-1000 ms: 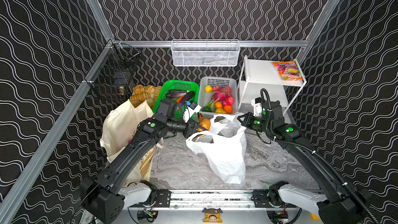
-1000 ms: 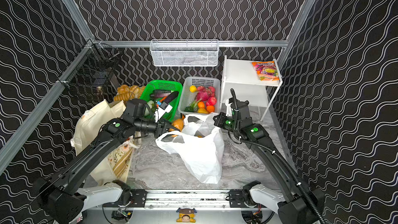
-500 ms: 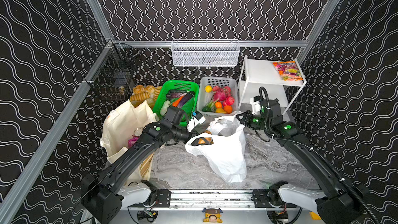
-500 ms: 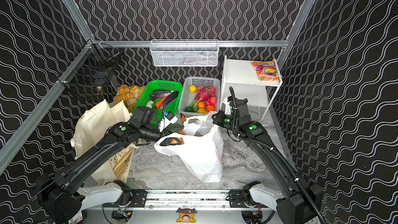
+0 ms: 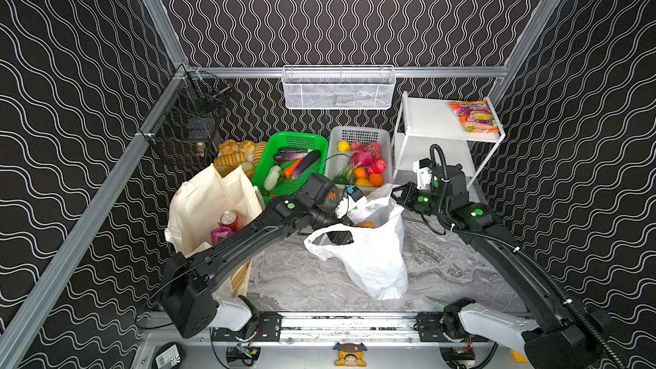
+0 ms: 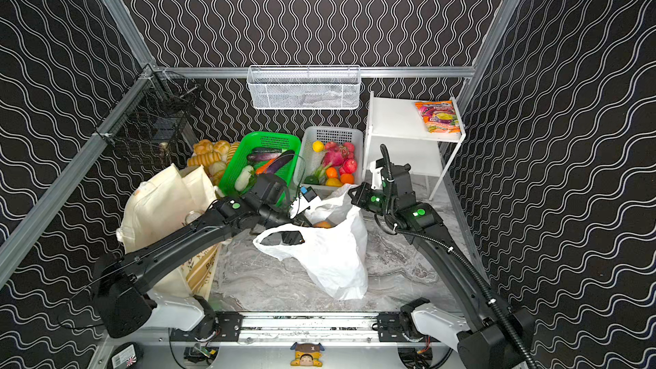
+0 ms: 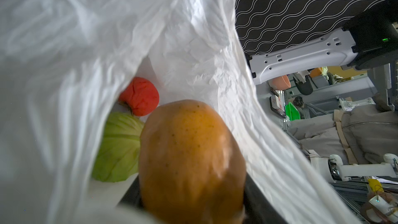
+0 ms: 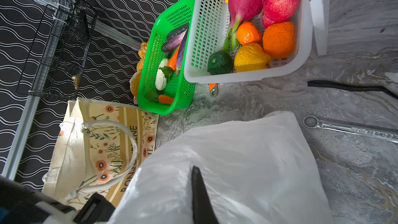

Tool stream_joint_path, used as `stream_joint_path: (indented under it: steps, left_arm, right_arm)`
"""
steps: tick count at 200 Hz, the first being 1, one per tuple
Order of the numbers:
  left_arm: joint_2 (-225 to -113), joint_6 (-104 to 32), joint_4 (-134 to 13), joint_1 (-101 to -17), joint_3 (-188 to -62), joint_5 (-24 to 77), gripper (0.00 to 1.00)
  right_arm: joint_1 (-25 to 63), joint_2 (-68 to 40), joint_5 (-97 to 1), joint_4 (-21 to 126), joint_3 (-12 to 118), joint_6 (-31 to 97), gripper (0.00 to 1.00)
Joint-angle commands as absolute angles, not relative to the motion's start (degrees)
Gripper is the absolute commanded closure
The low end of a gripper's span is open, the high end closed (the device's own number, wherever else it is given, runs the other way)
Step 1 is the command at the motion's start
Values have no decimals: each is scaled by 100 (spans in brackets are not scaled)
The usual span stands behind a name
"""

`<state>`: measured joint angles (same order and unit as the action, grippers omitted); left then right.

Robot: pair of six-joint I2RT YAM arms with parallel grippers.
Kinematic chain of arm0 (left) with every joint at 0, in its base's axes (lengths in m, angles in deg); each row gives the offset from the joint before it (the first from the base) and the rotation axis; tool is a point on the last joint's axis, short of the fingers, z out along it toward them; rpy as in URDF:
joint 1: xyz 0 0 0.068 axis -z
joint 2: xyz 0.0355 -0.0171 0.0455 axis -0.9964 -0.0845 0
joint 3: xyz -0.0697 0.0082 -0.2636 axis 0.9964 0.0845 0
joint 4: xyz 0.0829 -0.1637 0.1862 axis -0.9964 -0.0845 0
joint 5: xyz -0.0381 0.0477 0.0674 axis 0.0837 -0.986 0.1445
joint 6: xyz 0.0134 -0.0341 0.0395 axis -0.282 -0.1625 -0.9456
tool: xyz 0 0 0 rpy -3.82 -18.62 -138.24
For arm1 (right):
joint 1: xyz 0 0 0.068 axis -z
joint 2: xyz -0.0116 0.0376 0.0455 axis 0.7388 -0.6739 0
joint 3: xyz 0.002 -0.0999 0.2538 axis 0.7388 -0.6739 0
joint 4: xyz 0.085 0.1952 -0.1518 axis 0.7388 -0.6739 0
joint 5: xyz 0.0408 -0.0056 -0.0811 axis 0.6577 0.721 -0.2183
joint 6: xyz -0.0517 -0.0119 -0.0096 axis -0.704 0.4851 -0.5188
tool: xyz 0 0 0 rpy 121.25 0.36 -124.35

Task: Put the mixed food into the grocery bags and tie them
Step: 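Carry the potato into the white bag and open the left gripper, then grasp the bag handle with the left gripper while the right gripper releases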

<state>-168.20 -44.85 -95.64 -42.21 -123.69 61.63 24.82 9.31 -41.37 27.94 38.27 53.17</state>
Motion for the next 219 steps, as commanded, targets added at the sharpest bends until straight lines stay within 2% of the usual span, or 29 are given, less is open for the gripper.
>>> stream_joint_path:
  steps: [1, 37, 57, 155, 219]
  left_arm:
    - [-16853, -4479, -9451, -4191, -12636, 5612, 47]
    - [-16517, -4568, -9349, -4191, -12588, 5200, 13]
    - [-16342, -4733, -9508, -4195, -12589, 4946, 5]
    - [-15722, -5009, -9558, -4199, -12611, 4685, 4]
    - [-15505, -5115, -9444, -4200, -12655, 4120, 3]
  right_arm:
    - [2486, 992, -4289, 2965, 3811, 5384, 94]
    - [2503, 1042, -4472, 2981, 3657, 5353, 93]
    - [2519, 1054, -4496, 2981, 3620, 5337, 93]
    - [2631, 1063, -4387, 3042, 3426, 5292, 93]
    - [2657, 1059, -4280, 3015, 3427, 5184, 93]
